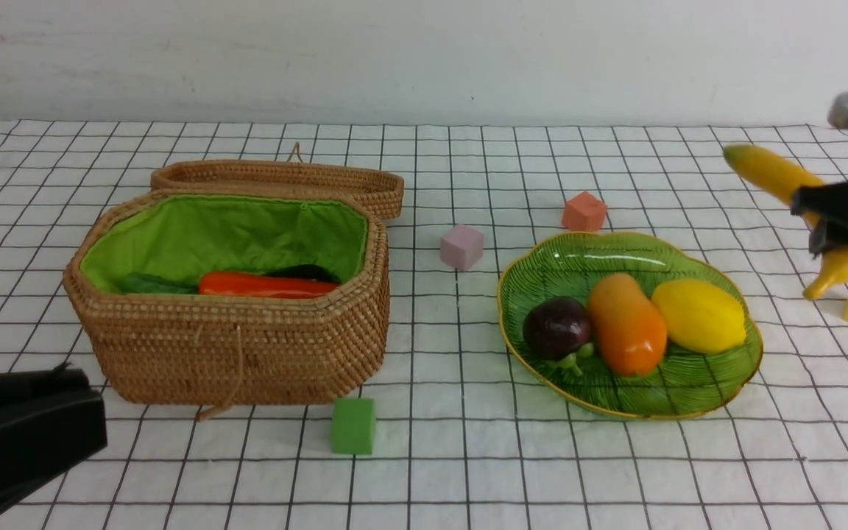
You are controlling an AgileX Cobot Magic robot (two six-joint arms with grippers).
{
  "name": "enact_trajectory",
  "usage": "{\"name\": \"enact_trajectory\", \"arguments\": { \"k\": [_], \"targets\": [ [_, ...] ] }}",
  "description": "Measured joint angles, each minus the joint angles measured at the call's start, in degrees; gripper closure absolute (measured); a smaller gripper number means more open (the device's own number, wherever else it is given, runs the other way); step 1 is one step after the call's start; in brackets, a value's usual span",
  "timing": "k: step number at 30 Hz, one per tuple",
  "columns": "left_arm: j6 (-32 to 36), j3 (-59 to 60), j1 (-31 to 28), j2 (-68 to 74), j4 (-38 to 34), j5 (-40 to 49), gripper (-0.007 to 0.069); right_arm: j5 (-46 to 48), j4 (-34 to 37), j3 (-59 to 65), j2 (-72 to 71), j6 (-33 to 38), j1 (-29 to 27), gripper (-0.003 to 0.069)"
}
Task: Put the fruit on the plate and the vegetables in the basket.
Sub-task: Use the right arm to grab a banana and put it into the right plate
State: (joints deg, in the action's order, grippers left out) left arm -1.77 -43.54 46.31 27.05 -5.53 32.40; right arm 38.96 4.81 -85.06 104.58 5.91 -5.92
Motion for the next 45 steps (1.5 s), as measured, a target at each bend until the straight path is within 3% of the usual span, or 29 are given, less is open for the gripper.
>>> {"name": "enact_trajectory", "arguments": {
  "k": [1, 3, 4, 5, 6, 8, 11, 19, 29, 37, 45],
  "targets": [
    [0.0, 0.0, 0.0, 0.0, 0.0, 0.0, 0.0547, -0.87, 0.0, -0.11, -1.43, 7.02, 1.44, 0.0323],
    [0.0, 0.0, 0.0, 0.0, 0.0, -0.11, 0.0547, -2.57, 0.21, -0.36, -2.67, 27.93, 5.76, 0.0323],
    [0.0, 0.0, 0.0, 0.0, 0.0, -0.11, 0.0547, -2.64, 0.21, -0.36, -2.67, 27.93, 6.08, 0.0323],
    [0.0, 0.0, 0.0, 0.0, 0.0, -0.11, 0.0547, -3.26, 1.35, -0.36, -1.63, 41.91, 8.85, 0.0323],
    [0.0, 0.0, 0.0, 0.0, 0.0, -0.11, 0.0547, -3.36, 1.47, -0.36, -1.46, 43.08, 9.13, 0.0323],
    [0.0, 0.0, 0.0, 0.0, -0.54, 0.17, 0.055, -6.14, 2.9, -0.31, 0.91, 53.73, 11.77, 0.0323],
    [0.0, 0.0, 0.0, 0.0, -1.5, 0.87, 0.055, -12.12, 4.2, -0.31, 4.06, 60.79, 12.65, 0.0323],
    [0.0, 0.0, 0.0, 0.0, -1.94, 0.93, 0.055, -22.18, 4.2, -0.27, 9.43, 65.0, 12.59, 0.0323],
    [0.0, 0.0, 0.0, 0.0, -2.05, 0.93, 0.055, -22.09, 4.2, -0.19, 10.76, 65.25, 12.59, 0.031],
    [0.15, 0.0, 0.0, 0.0, -2.05, -0.14, 0.0547, -17.4, 4.2, -0.19, 10.86, 65.25, 12.59, 0.012],
    [0.56, 0.0, 0.0, 0.0, -1.75, -0.31, 0.0542, -16.29, 4.2, 0.12, 6.97, 62.95, 12.91, 0.0102]
  ]
}}
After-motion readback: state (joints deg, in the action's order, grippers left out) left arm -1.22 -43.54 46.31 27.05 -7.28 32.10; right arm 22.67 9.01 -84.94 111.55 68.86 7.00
